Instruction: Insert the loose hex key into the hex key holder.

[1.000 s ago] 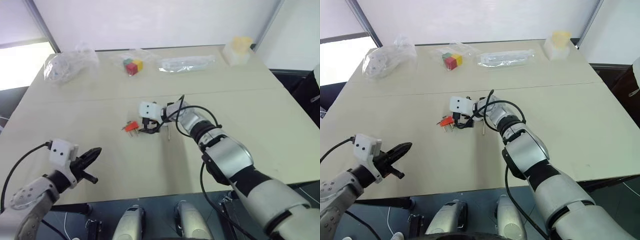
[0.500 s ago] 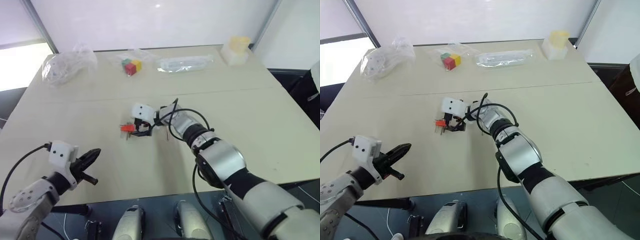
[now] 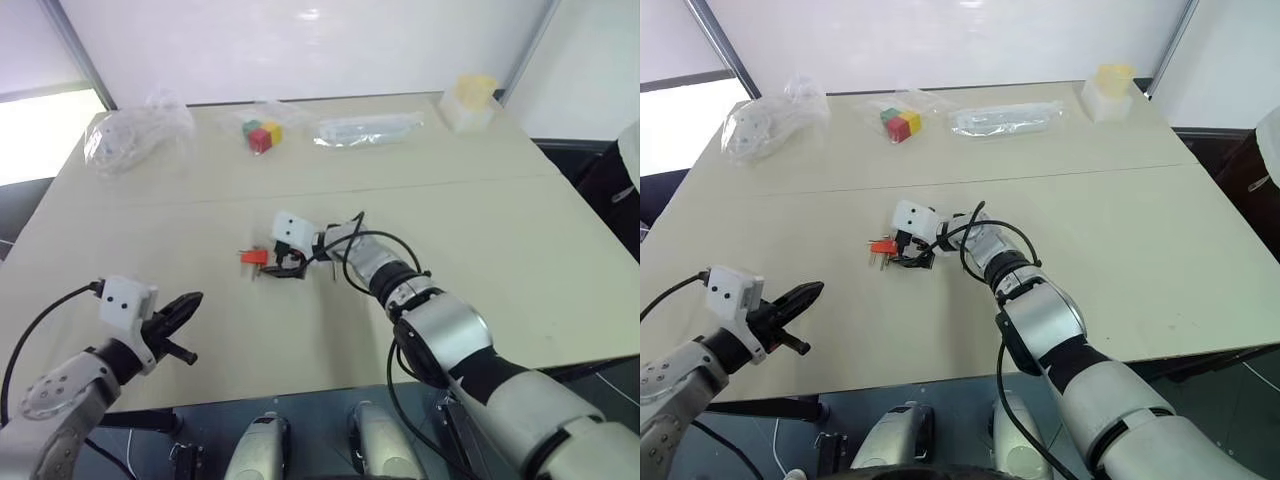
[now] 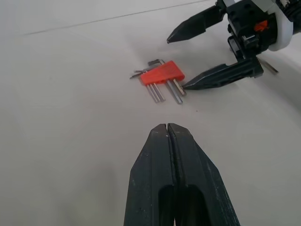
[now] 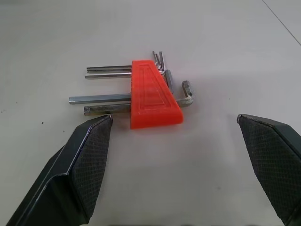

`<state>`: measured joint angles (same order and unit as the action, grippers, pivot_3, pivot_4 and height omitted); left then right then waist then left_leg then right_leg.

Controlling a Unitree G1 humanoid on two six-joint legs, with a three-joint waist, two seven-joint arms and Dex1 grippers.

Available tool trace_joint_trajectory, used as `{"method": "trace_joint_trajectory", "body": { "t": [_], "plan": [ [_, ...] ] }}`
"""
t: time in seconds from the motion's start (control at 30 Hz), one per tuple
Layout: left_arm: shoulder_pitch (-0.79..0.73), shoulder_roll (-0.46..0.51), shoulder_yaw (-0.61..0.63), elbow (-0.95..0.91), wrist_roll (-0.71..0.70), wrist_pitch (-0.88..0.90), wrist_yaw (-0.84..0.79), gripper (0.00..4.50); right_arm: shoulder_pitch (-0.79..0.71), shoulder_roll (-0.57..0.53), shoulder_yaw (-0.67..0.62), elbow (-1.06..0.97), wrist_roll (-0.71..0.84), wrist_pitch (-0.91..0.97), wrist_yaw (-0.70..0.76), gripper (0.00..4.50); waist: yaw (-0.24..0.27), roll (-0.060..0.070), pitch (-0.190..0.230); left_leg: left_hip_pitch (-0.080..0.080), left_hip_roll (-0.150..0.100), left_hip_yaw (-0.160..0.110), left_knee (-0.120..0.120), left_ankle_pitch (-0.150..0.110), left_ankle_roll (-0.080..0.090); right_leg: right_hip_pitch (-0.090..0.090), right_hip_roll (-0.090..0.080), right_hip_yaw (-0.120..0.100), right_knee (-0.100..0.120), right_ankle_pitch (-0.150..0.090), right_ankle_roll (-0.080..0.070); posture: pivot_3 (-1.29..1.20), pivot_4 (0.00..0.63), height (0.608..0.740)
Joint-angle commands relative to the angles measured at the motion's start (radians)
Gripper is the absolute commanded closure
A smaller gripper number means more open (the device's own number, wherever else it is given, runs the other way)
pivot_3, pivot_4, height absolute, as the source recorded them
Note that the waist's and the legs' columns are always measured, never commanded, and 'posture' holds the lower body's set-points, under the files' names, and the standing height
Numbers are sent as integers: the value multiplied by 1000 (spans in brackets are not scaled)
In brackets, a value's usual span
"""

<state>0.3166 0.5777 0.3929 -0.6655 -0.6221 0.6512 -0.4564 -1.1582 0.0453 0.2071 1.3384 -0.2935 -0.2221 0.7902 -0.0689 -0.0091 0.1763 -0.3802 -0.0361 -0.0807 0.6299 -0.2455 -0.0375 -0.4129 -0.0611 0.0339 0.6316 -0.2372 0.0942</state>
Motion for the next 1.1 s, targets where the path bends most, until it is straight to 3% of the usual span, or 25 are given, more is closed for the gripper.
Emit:
{"method": "trace_joint_trajectory", "body": {
  "t": [0.03,0.2,0.57,0.77,1.1],
  "plan": [
    [-7,9,0,-4,3,-5,-7,4500,17,11,3,10,-6,32,-1,901,0,0,0,2,0,0,-1,0,0,2,0,0,0,0,0,0,150,740],
    [-14,6,-4,-1,7,-8,-4,4500,30,22,21,8,-19,27,5,3441,-1,0,0,7,1,-1,0,0,0,7,1,0,0,-3,-4,0,150,740],
    [-9,-5,-10,1,12,-17,6,4500,55,34,31,0,-14,33,11,3471,-2,0,0,8,1,-2,-1,0,0,7,2,0,0,-3,-5,0,150,740],
    [-20,-19,-32,1,23,-23,20,4500,51,9,8,-39,6,-36,-70,3471,-2,0,0,8,4,-2,0,0,0,7,2,0,0,-3,-5,0,150,740],
    [-160,-16,-94,106,30,-19,-17,4500,195,-130,47,-378,-20,-267,-200,3471,-1,0,0,5,1,-2,-1,0,0,5,2,0,-1,-3,-5,0,150,740]
  ]
}}
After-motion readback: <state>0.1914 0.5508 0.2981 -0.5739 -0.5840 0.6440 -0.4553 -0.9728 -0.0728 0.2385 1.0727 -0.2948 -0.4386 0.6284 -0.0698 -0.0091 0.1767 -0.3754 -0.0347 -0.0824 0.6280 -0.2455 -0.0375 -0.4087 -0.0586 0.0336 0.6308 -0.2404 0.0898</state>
